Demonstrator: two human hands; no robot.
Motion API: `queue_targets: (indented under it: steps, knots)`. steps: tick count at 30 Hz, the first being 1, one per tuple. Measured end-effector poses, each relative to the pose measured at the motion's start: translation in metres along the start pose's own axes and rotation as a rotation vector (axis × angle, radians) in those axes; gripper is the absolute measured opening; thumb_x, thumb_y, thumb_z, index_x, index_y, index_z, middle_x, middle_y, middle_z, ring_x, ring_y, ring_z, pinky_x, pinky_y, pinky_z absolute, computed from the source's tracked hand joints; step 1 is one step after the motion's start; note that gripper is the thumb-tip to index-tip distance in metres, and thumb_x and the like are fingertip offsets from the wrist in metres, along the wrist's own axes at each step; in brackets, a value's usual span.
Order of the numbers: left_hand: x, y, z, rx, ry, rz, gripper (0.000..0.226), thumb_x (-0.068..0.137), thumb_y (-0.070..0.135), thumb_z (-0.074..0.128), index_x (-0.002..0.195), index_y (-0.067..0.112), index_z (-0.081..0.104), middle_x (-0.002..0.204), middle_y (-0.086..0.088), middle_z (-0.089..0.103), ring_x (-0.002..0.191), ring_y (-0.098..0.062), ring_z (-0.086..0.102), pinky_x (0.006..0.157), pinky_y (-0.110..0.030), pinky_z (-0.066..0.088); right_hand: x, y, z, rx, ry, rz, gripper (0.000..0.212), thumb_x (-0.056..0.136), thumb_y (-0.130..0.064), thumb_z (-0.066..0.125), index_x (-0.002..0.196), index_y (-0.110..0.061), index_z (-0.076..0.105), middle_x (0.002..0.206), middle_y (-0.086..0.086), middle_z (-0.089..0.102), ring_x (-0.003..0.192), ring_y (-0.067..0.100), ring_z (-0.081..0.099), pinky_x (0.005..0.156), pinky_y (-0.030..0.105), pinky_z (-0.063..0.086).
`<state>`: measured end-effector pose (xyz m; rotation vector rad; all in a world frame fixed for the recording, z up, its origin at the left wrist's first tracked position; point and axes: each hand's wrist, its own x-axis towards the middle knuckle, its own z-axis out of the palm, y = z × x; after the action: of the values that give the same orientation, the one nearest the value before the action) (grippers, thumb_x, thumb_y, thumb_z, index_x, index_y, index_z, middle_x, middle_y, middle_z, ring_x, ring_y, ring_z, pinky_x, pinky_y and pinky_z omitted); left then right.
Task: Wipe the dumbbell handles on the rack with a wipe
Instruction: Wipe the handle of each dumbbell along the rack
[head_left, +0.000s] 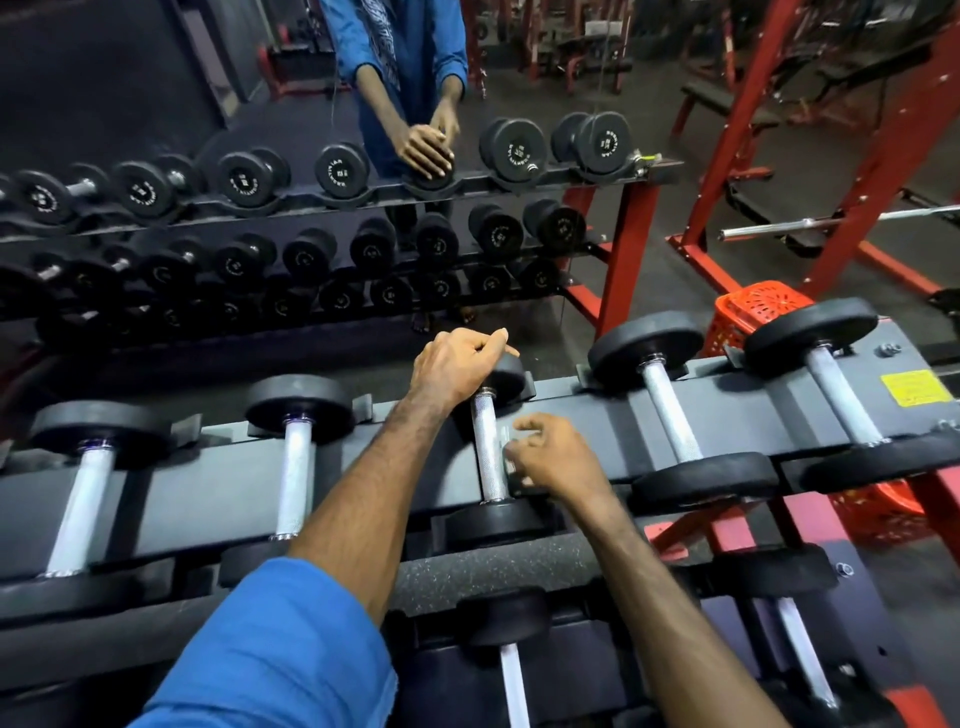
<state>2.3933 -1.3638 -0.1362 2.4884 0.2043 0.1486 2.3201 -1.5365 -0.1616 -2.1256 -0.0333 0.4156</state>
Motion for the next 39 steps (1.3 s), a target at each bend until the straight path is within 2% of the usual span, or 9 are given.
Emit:
queue_targets:
  steps: [3,5,9,17,23,26,29,34,39]
  knots:
    - [0.001,0.001,0.0,0.003,-0.001,-0.005,0.039,0.102,0.067,0.042,0.104,0.056,0.079,0.099,-0.003,0.078,0.105,-0.033,0.069,0.096,-0.04,0.053,-0.009,-0.007,-0.002,-0.094,0.082,-0.101,0.016,0.081,-0.017,0.064,0.086,-0.028,0.074,0.08,0.0,0.078,0.078,0.017,0.075,0.076,0.038,0.062]
    - [0.001,0.0,0.0,0.006,0.002,-0.001,0.039,0.104,0.066,0.042,0.103,0.055,0.08,0.1,-0.002,0.079,0.106,-0.032,0.069,0.096,-0.04,0.052,-0.023,-0.003,0.003,-0.195,0.062,-0.134,0.017,0.079,-0.015,0.071,0.071,-0.029,0.069,0.075,-0.005,0.076,0.073,0.012,0.073,0.071,0.031,0.059]
    - [0.0,0.0,0.0,0.012,0.004,0.0,0.04,0.104,0.065,0.042,0.103,0.054,0.08,0.095,0.001,0.077,0.103,-0.03,0.069,0.093,-0.039,0.051,-0.021,-0.012,0.011,-0.21,0.106,-0.175,0.025,0.073,-0.02,0.085,0.072,-0.024,0.061,0.076,-0.007,0.067,0.07,0.012,0.066,0.065,0.031,0.054]
    - [0.0,0.0,0.0,0.006,0.009,-0.001,0.042,0.1,0.068,0.04,0.101,0.055,0.08,0.102,0.002,0.08,0.104,-0.029,0.069,0.093,-0.039,0.052,-0.015,-0.019,0.013,-0.322,0.057,-0.12,0.024,0.075,-0.023,0.086,0.07,-0.017,0.063,0.068,-0.007,0.068,0.067,0.012,0.065,0.061,0.027,0.044]
    - [0.002,-0.002,0.002,-0.012,-0.007,0.002,0.047,0.094,0.073,0.037,0.101,0.056,0.08,0.096,-0.001,0.078,0.102,-0.032,0.069,0.094,-0.04,0.054,-0.014,-0.026,0.017,-0.425,0.108,-0.172,0.023,0.077,-0.021,0.078,0.082,-0.025,0.056,0.093,-0.006,0.063,0.087,0.021,0.063,0.068,0.033,0.046]
    - [0.003,-0.003,0.002,-0.021,-0.001,0.006,0.044,0.097,0.07,0.04,0.103,0.054,0.081,0.081,-0.002,0.069,0.099,-0.033,0.068,0.089,-0.038,0.051,-0.017,-0.014,0.013,-0.289,0.093,-0.124,0.021,0.071,-0.018,0.079,0.08,-0.024,0.062,0.078,-0.007,0.071,0.076,0.017,0.07,0.07,0.035,0.058]
    - [0.003,-0.004,0.001,-0.025,0.001,0.026,0.044,0.096,0.071,0.039,0.102,0.056,0.08,0.087,-0.001,0.075,0.099,-0.031,0.069,0.092,-0.04,0.053,0.003,-0.022,0.007,-0.056,0.129,-0.151,0.015,0.072,-0.02,0.08,0.083,-0.024,0.071,0.078,-0.008,0.075,0.073,0.013,0.074,0.074,0.043,0.063]
    - [0.005,-0.006,0.002,-0.044,-0.019,0.019,0.04,0.101,0.068,0.043,0.101,0.054,0.081,0.067,0.006,0.062,0.094,-0.029,0.068,0.087,-0.037,0.051,-0.005,-0.006,0.004,0.128,0.063,-0.122,0.015,0.078,-0.008,0.083,0.087,-0.015,0.074,0.08,0.003,0.077,0.069,0.018,0.074,0.061,0.038,0.063]
    - [0.006,-0.007,0.003,-0.057,-0.021,0.036,0.04,0.1,0.069,0.044,0.096,0.054,0.08,0.06,0.009,0.059,0.089,-0.027,0.067,0.082,-0.036,0.05,0.005,0.006,0.003,0.338,-0.007,-0.05,0.016,0.079,-0.009,0.085,0.093,-0.013,0.078,0.078,0.005,0.075,0.07,0.019,0.066,0.068,0.042,0.053]
